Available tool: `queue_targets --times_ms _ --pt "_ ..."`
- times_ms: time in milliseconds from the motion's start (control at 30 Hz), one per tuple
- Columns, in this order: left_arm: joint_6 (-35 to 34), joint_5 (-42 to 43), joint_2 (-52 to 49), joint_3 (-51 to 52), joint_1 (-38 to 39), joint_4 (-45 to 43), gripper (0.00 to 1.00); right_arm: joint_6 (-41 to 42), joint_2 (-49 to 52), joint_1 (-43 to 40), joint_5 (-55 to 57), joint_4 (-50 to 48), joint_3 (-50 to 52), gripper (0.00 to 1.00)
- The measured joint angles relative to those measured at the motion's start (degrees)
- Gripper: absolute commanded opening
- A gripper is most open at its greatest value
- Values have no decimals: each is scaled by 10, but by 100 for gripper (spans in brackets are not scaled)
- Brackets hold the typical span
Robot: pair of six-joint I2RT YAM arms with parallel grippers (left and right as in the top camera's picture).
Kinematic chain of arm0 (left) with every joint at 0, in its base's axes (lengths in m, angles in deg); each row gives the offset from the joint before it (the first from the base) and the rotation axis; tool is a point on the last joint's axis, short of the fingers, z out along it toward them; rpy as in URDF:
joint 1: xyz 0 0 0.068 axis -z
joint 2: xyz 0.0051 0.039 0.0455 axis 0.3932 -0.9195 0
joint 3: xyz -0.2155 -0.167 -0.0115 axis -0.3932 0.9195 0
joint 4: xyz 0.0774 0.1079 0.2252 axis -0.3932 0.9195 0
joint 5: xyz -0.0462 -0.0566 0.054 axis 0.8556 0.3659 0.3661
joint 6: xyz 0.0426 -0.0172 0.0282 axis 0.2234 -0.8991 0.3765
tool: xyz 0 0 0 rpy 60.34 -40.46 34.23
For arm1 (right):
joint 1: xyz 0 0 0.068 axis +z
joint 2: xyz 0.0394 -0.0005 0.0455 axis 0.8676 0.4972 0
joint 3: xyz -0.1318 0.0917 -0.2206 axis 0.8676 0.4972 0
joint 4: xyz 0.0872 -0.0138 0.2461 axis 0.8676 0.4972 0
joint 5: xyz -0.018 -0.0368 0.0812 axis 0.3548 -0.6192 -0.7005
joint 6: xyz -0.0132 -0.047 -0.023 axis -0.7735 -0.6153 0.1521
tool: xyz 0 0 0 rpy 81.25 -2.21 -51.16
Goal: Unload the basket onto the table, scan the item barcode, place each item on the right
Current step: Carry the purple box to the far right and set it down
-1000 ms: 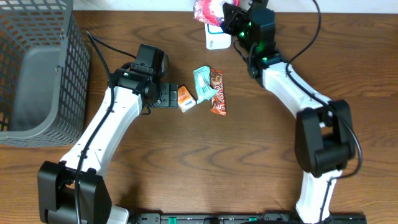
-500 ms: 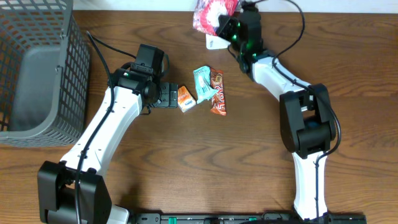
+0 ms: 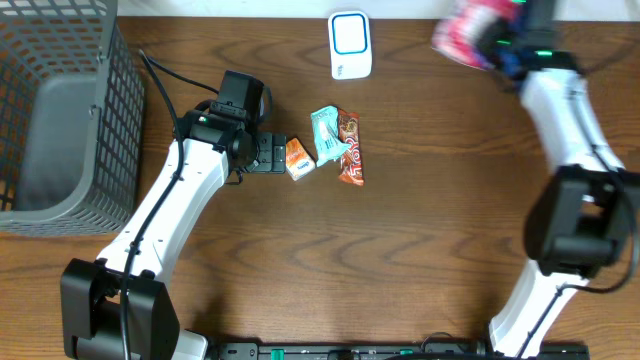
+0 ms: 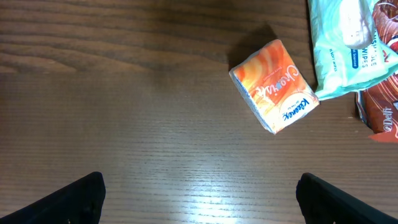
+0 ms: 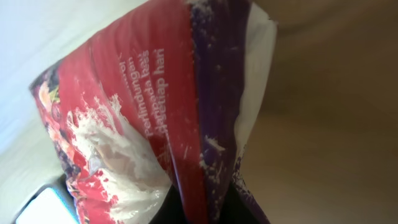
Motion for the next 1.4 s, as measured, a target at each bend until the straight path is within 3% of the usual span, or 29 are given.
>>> queue_targets --times_ms 167,400,533,567,600,667,933,967,1000,1033,1067,1133,1400 --pt "0 0 0 0 0 0 98 17 -5 -142 17 129 0 1" --pt "0 0 0 0 0 0 98 48 -4 -263 24 181 4 3" --pt "0 0 0 0 0 0 98 53 -1 -298 25 185 14 44" --pt "0 0 0 0 0 0 98 55 0 -304 24 184 16 63" --pt "0 0 0 0 0 0 98 54 1 -311 21 183 18 75" --pt "0 0 0 0 0 0 98 48 1 -318 9 181 19 79" --pt "0 0 0 0 0 0 98 10 -20 -327 -38 183 19 72" --pt "0 0 0 0 0 0 98 5 -29 -326 -39 183 19 65" --pt "0 0 0 0 0 0 98 -3 -48 -325 -42 181 19 52" --pt "0 0 0 0 0 0 98 -18 -68 -322 -43 181 19 31" --pt "0 0 0 0 0 0 98 -26 -88 -320 -44 181 19 19" --pt "0 0 0 0 0 0 98 -59 -136 -306 -44 184 17 3" --pt "0 0 0 0 0 0 98 -112 -158 -248 12 271 11 2"
